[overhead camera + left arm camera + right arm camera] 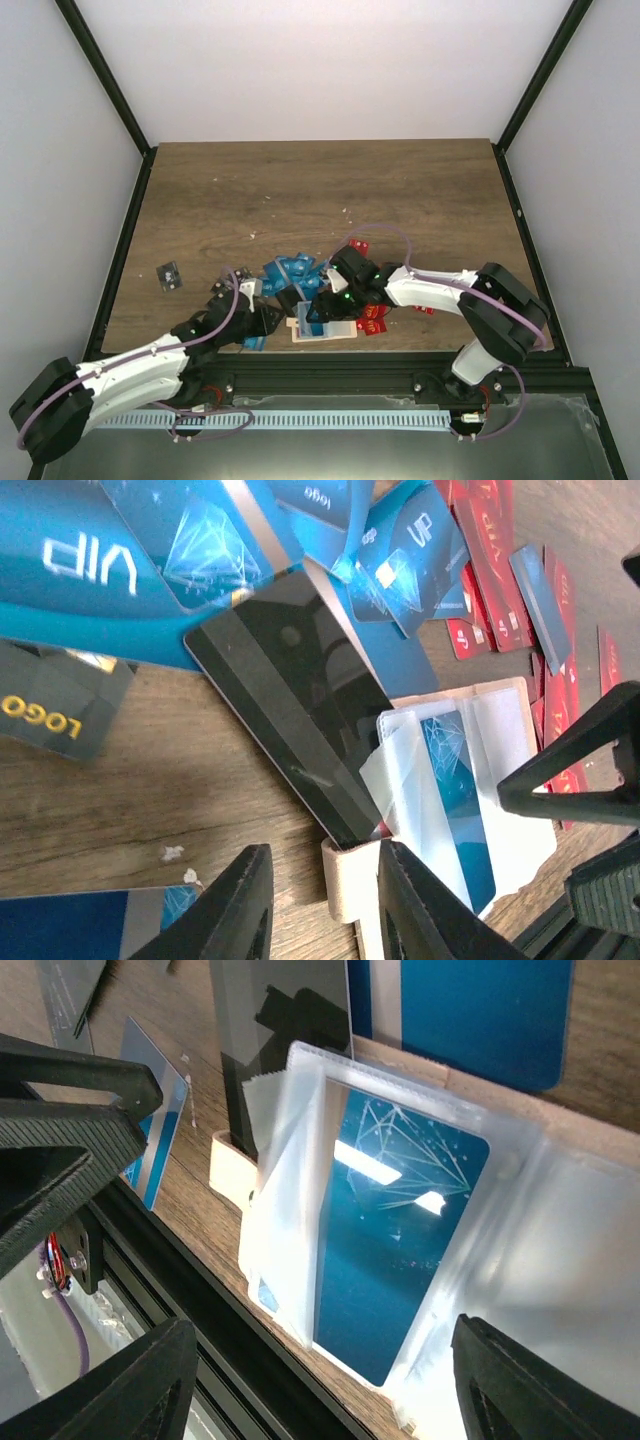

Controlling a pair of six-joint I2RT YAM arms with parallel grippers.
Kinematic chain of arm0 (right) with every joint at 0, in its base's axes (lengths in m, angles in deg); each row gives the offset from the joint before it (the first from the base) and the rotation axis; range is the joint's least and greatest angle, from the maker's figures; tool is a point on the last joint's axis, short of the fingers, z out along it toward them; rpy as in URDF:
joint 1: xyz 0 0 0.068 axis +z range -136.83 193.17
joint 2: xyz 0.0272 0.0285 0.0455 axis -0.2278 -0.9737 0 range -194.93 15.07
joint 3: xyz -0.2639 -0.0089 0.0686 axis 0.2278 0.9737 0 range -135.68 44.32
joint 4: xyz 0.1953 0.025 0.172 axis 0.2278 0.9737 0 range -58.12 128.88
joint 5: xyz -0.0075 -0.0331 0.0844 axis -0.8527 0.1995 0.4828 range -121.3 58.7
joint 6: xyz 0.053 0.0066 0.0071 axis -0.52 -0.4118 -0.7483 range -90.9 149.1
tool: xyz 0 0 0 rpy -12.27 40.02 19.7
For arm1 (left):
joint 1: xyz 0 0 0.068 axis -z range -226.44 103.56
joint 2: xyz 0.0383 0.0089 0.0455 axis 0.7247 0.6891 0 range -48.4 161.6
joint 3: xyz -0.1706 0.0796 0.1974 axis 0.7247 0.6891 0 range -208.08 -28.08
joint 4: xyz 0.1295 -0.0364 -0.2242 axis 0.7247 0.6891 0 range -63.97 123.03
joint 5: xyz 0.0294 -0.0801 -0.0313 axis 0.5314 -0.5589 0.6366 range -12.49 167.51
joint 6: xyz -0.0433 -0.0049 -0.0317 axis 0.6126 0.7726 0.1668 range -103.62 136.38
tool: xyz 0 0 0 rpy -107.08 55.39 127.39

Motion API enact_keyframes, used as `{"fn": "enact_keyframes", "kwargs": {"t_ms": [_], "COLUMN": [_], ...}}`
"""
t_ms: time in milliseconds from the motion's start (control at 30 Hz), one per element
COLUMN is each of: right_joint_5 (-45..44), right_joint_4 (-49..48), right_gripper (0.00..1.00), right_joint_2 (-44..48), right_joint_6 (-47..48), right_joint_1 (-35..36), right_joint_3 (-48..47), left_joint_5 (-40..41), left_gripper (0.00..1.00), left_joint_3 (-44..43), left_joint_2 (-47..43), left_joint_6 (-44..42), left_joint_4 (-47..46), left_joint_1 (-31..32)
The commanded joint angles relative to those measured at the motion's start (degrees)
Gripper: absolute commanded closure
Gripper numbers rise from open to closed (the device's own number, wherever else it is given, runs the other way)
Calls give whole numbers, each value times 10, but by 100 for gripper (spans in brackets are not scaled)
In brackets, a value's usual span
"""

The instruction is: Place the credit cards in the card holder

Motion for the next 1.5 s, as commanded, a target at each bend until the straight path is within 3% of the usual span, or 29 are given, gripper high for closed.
{"fn": "enact_keyframes", "kwargs": {"t_ms": [0, 200, 333, 500, 667, 933, 1467], "right_joint_5": [-33, -81, -101, -116, -69, -51, -62], "right_joint_4": [34, 33, 1, -43, -100, -117, -137], "right_gripper": [28, 27, 28, 40, 54, 74, 83], "right_joint_2": [23, 23, 7, -30, -78, -146, -166], "right_joint_6": [30, 57, 72, 85, 100, 106, 87], "right_joint_1": [4, 3, 2, -11, -17, -17, -25], "right_joint_3": [-37, -62, -77, -100, -112, -133, -88], "left_joint_5": [53, 87, 78, 79, 69, 41, -29], "left_gripper": [64, 39, 35, 35, 36, 39, 43], "left_joint_3": [-31, -48, -48, -49, -40, -33, -14], "left_joint_2": [-36, -31, -2, 32, 54, 100, 190], "left_joint_6": [15, 28, 48, 78, 102, 121, 141], "left_joint_4": [79, 104, 68, 33, -6, -47, -149], "left_joint_1": [2, 1, 0, -5, -9, -21, -43]}}
